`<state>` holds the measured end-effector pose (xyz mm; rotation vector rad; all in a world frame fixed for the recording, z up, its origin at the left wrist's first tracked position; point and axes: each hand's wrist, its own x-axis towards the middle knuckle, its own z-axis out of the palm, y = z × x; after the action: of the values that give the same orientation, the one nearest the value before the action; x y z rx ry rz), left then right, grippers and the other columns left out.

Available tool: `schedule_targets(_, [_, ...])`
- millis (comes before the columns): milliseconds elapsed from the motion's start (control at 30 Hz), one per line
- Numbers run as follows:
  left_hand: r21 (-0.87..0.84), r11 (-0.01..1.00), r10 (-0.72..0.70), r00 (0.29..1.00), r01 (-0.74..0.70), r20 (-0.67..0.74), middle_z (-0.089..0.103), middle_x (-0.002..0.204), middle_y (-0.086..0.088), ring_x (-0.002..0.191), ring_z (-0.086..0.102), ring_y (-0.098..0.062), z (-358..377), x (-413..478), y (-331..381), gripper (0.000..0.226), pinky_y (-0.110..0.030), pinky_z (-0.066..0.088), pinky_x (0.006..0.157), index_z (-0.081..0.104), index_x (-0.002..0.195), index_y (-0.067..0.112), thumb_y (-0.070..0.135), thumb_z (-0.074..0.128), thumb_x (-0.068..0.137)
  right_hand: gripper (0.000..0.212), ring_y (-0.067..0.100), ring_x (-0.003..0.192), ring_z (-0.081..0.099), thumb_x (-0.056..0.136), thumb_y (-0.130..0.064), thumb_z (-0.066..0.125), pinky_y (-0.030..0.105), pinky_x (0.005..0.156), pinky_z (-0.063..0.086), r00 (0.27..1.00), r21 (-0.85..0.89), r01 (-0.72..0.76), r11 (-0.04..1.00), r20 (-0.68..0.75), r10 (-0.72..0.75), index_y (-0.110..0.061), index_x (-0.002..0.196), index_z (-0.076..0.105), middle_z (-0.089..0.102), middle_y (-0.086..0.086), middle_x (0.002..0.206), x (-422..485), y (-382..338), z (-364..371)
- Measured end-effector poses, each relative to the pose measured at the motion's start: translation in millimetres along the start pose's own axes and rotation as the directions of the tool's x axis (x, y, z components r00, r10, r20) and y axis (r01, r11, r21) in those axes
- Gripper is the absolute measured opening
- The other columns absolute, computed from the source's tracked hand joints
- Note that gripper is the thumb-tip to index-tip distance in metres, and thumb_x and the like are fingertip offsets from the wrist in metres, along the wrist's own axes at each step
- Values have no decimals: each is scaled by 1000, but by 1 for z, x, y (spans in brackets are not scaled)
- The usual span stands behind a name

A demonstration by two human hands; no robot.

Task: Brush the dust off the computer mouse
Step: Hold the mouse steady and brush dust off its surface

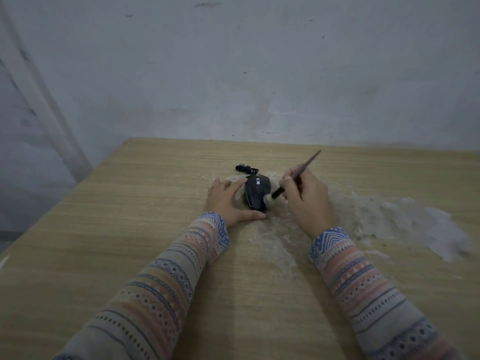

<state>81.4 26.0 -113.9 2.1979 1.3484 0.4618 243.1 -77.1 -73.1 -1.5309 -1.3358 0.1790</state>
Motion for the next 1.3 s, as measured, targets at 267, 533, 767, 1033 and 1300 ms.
schedule_targets(267, [19, 1000, 9, 1000, -10, 15, 25, 155, -3, 147, -1, -28, -1, -1, 2, 109, -46, 6, 119, 25, 146, 41, 68, 76, 54, 15, 7, 58, 58, 98, -24, 51, 21, 51, 44, 1000, -29, -2, 1000, -14, 1, -15, 94, 62, 63, -1, 72, -2, 1, 2])
schedule_targets(533, [71, 997, 30, 999, -32, 23, 25, 155, -4, 147, 0, -29, -3, -1, 3, 112, -45, 5, 119, 22, 148, 37, 68, 76, 55, 9, 19, 68, 66, 95, -19, 54, 44, 63, 57, 992, 47, 60, 997, 104, -65, -16, 93, 62, 66, 4, 77, -8, -2, 7])
schedule_targets(767, [65, 998, 23, 999, -26, 40, 22, 156, -3, 147, -2, -28, -2, 0, 3, 116, -47, 4, 119, 20, 149, 38, 69, 77, 52, 9, 14, 65, 64, 96, -23, 52, 37, 59, 54, 991, -17, 72, 997, 113, -69, -21, 92, 60, 66, 1, 75, -8, 5, 8])
schedule_targets(1033, [46, 999, 15, 999, -17, 38, 23, 156, -3, 147, -3, -28, -1, 1, 2, 116, -48, 5, 119, 22, 148, 38, 70, 76, 51, 9, 17, 75, 68, 97, -23, 53, 46, 71, 59, 1000, 14, -7, 1000, 30, 6, -22, 94, 61, 68, 0, 82, -4, 7, 6])
schedule_targets(1300, [-26, 999, 30, 999, -30, -25, 27, 155, -4, 147, 0, -27, 1, -1, 0, 94, -49, 8, 119, 31, 145, 37, 72, 66, 64, 11, 9, 67, 71, 96, -22, 55, 40, 71, 62, 981, 196, -177, 965, -41, 188, -29, 89, 60, 71, 1, 81, 19, 25, 8])
